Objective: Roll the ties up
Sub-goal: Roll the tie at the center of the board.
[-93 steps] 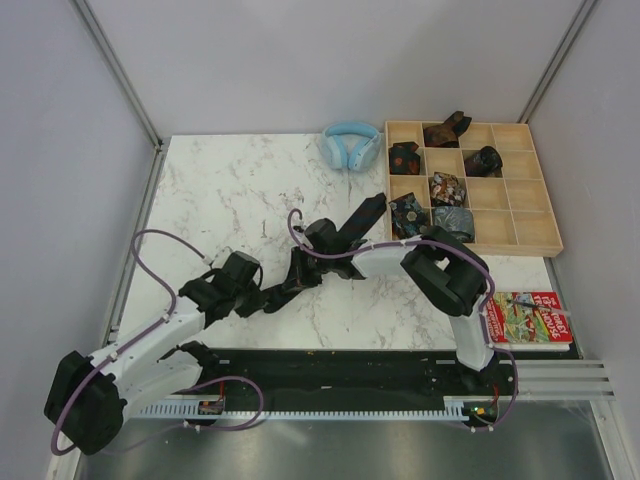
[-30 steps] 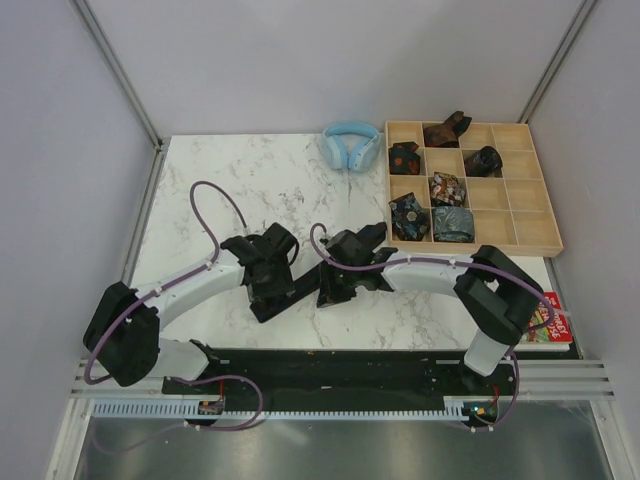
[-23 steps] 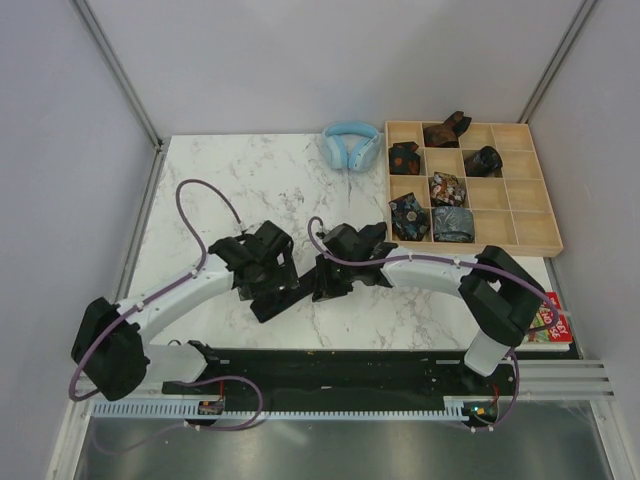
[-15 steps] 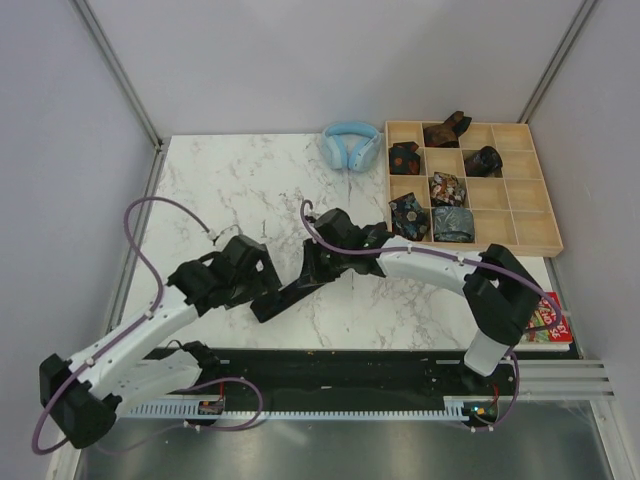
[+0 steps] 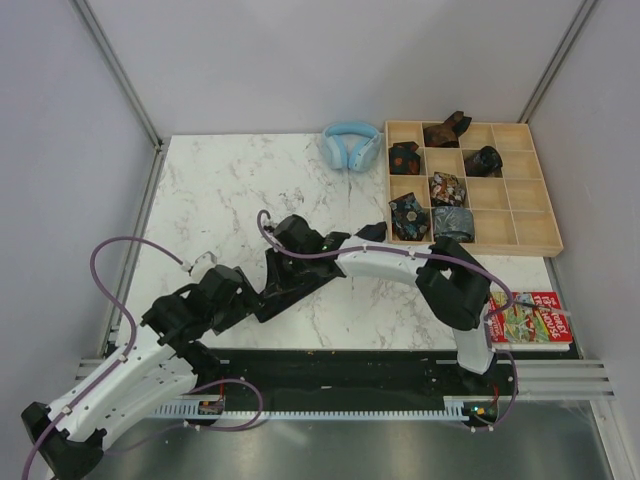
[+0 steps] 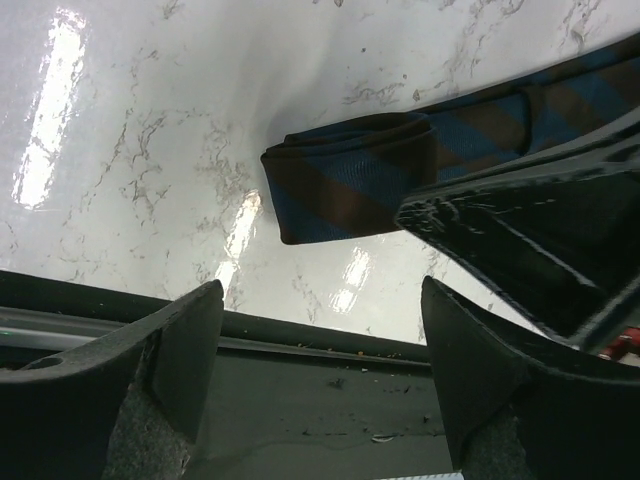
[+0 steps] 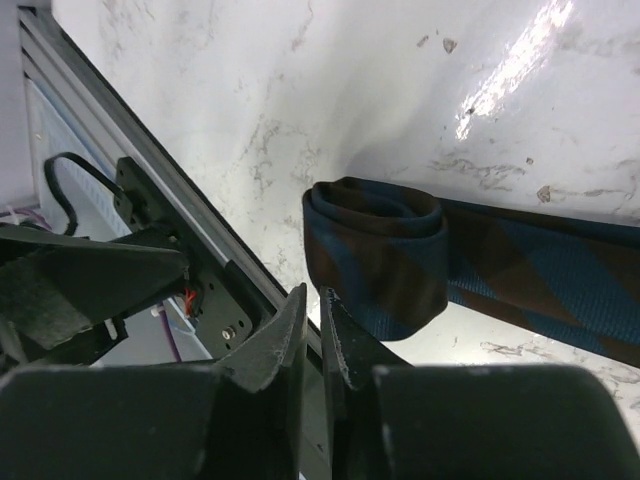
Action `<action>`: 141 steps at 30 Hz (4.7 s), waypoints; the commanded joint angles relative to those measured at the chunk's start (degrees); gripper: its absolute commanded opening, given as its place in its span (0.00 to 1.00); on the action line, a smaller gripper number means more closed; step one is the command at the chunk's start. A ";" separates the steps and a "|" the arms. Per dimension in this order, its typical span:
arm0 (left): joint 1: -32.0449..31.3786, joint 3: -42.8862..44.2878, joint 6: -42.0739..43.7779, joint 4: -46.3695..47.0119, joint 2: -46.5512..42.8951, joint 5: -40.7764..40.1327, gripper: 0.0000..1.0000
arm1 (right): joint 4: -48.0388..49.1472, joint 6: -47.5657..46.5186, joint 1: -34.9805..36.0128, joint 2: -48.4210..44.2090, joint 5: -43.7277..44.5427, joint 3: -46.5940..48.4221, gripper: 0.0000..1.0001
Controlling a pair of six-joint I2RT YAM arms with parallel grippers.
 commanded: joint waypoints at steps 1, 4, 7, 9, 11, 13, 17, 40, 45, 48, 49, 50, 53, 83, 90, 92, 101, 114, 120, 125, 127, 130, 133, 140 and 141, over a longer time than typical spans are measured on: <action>-0.05 0.24 -2.19 0.39 0.59 0.14 0.85 | -0.60 0.35 0.30 2.01 0.57 2.16 0.17; -0.05 0.06 -2.10 0.57 1.21 0.41 0.84 | -0.33 0.26 -0.23 2.62 1.27 1.02 0.17; -0.05 -0.73 -1.66 1.80 1.21 0.76 0.86 | 0.28 0.08 -1.11 2.98 1.28 -0.56 0.16; -0.05 -1.78 -1.48 2.94 0.86 0.85 0.87 | 0.55 -0.18 -1.72 2.98 1.28 -1.79 0.16; -0.05 -2.39 -1.31 3.64 0.77 0.85 0.87 | 0.81 -0.36 -2.25 3.15 1.10 -2.76 0.16; -0.04 -3.10 -1.13 4.61 0.68 0.76 0.87 | 1.25 -0.71 -2.43 3.15 1.10 -3.46 0.16; 0.04 -4.33 -0.87 6.63 1.65 -0.20 0.87 | 2.48 -0.80 -3.13 3.59 0.66 -5.48 0.16; -0.05 -7.41 0.80 24.38 19.57 -5.04 0.72 | 7.84 -1.06 -6.73 5.61 -3.56 -10.15 0.15; 0.13 -9.51 -2.62 25.09 22.66 -5.74 0.62 | 8.72 -1.06 -7.17 6.58 -4.43 -10.94 0.15; 0.22 -11.35 -4.03 26.75 23.70 -4.96 0.60 | 9.25 -0.97 -7.26 6.85 -4.70 -11.46 0.15; 0.22 -11.71 -4.12 27.20 24.06 -4.69 0.60 | 9.51 -0.89 -7.35 7.02 -4.70 -11.55 0.15; 0.31 -11.98 -3.77 27.98 24.41 -4.51 0.57 | 9.60 -0.89 -7.35 7.20 -4.87 -11.81 0.15; 0.31 -11.80 -3.68 28.69 25.55 -4.42 0.52 | 10.04 -0.80 -7.52 7.37 -4.96 -12.25 0.14; 0.31 4.01 10.29 6.55 13.60 2.34 0.02 | 11.36 7.81 1.25 4.56 -1.19 -10.68 0.14; 0.22 5.95 11.35 5.05 13.34 3.83 0.02 | 11.27 9.66 4.42 4.56 0.31 -9.18 0.14; 0.22 6.65 11.88 5.05 14.04 4.36 0.02 | 11.36 9.84 4.78 4.56 0.66 -9.18 0.14; 0.13 10.17 14.78 6.98 24.41 7.00 0.02 | 11.80 9.84 4.78 3.60 1.28 -10.32 0.14; -0.48 11.49 14.51 11.91 34.60 7.97 0.02 | 11.89 8.08 2.06 1.84 0.49 -13.13 0.16; -0.57 11.93 14.78 13.84 39.17 7.97 0.02 | 8.47 6.50 0.74 -1.41 0.48 -14.54 0.26; -1.19 12.01 14.87 14.90 41.55 7.79 0.02 | 6.26 5.18 -0.14 -5.19 1.54 -17.88 0.33; -1.36 12.10 14.95 15.25 42.51 7.71 0.02 | 5.38 4.83 -0.23 -7.03 2.15 -19.54 0.36; -1.89 12.72 15.13 15.42 43.92 7.62 0.03 | 4.77 4.48 -0.49 -9.23 2.68 -21.74 0.37; -2.24 13.51 15.13 15.34 44.45 7.44 0.20 | 4.41 4.30 -0.67 -11.52 3.29 -23.42 0.38; -2.51 15.62 15.39 14.11 42.62 7.71 0.59 | 1.16 3.33 -0.93 -16.79 5.84 -23.51 0.39; -2.68 15.79 15.48 13.93 41.74 7.62 0.64 | 0.38 2.98 -0.93 -17.23 5.85 -22.81 0.39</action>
